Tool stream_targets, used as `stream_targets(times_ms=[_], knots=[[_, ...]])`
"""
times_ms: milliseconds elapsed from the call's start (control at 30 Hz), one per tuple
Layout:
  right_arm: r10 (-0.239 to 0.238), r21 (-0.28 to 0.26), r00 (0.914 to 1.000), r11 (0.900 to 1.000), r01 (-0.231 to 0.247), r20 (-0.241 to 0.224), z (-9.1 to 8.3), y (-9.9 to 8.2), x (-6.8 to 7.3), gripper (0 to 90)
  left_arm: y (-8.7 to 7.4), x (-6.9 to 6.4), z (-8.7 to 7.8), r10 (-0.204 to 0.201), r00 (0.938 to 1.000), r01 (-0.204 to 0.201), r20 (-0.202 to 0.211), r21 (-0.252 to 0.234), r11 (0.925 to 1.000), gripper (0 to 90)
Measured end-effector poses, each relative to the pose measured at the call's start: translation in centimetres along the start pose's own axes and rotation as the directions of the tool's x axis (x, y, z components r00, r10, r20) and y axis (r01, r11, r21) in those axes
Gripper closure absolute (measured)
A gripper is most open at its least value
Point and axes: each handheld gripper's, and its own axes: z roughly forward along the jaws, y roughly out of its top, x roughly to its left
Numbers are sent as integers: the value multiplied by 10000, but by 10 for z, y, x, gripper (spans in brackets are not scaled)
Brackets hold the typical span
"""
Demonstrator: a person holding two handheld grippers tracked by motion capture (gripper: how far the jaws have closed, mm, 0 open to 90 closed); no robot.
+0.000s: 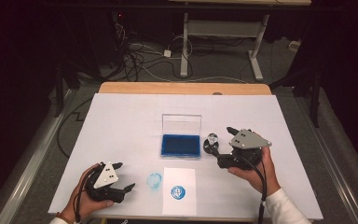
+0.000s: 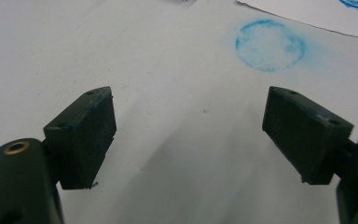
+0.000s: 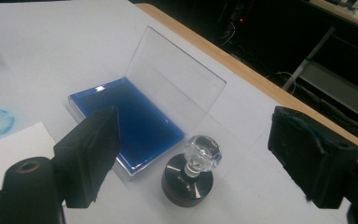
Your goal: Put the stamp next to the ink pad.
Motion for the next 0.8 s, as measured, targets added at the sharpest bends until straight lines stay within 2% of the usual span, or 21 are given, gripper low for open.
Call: stream_targets(times_ms=[433, 800], knots=[[-221, 176, 9997, 9996, 220, 39, -6, -7, 3, 179, 0, 0, 0, 2, 10000, -2, 8, 6, 10000, 168], [-435, 106, 9990, 9990, 436, -24, -14, -13, 4, 177, 0, 0, 0, 16, 10000, -16, 7, 17, 10000, 168]])
